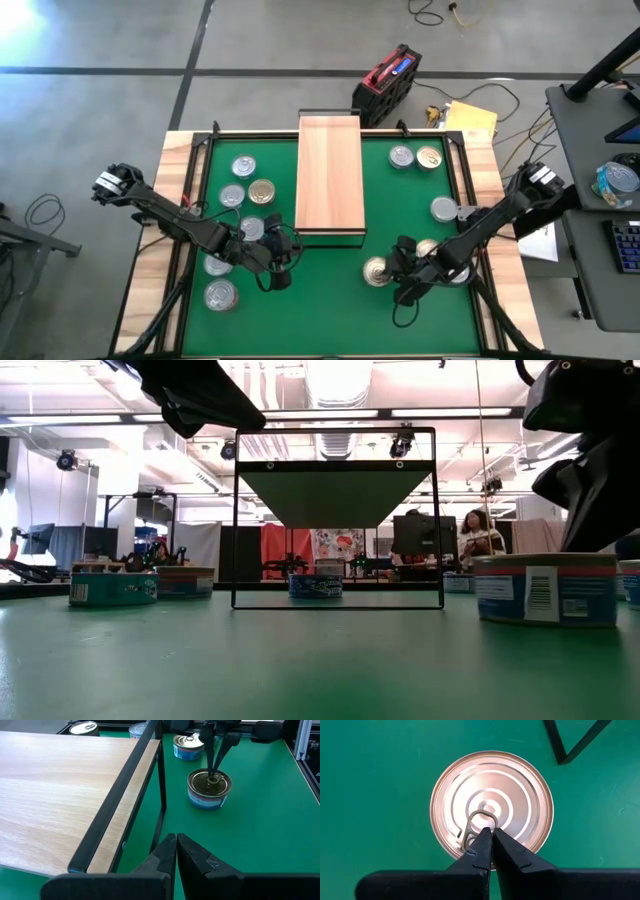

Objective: Stack canned seafood by type on shelf
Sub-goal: Put the bottom center dark blue tuna can on the shelf

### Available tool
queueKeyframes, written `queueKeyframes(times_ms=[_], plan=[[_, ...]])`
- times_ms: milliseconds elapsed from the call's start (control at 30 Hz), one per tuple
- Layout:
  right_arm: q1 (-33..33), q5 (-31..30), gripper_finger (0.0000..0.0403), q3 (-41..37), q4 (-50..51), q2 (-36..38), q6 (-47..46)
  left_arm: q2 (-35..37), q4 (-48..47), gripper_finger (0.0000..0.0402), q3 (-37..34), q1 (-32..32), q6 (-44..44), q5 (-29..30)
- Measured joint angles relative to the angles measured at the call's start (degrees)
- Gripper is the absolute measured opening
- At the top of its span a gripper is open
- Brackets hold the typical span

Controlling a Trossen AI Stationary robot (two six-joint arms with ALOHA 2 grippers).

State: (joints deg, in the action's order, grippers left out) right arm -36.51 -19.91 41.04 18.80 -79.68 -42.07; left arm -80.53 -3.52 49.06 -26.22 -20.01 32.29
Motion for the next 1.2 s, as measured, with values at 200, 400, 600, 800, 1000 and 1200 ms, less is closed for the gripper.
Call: queueKeyframes(times_ms=[200, 400, 600, 800, 1000, 1200], plan=[[0.0, 0.09, 0.0009, -0.12, 1.64, 2.26, 1.47, 0.0, 0.56, 0.0, 0.0, 0.0, -0.43, 0.02], [0.0, -0.28, 0.0009, -0.12, 2.83, 4.58, 4.15, 0.0, 2.94, 0.0, -0.02, 0.0, -0.71, 0.06], [0.11, -1.13, 0.0009, 0.73, 4.83, 6.58, 7.4, -0.02, 6.35, 0.0, -0.02, -0.14, -1.66, 0.16], [0.15, -4.01, 0.0009, 0.81, 4.73, 6.82, 11.99, -3.23, 13.05, 0.0, -0.02, -0.94, -1.46, 0.2], [1.06, -4.94, 0.0009, 0.44, 4.47, 6.82, 13.75, -7.0, 18.13, 0.0, 0.12, -2.91, -3.23, 0.19], [2.21, -10.08, 0.0009, -0.21, 3.37, 6.82, 15.83, -10.47, 18.57, 0.0, 4.12, -4.0, -2.53, 1.43]])
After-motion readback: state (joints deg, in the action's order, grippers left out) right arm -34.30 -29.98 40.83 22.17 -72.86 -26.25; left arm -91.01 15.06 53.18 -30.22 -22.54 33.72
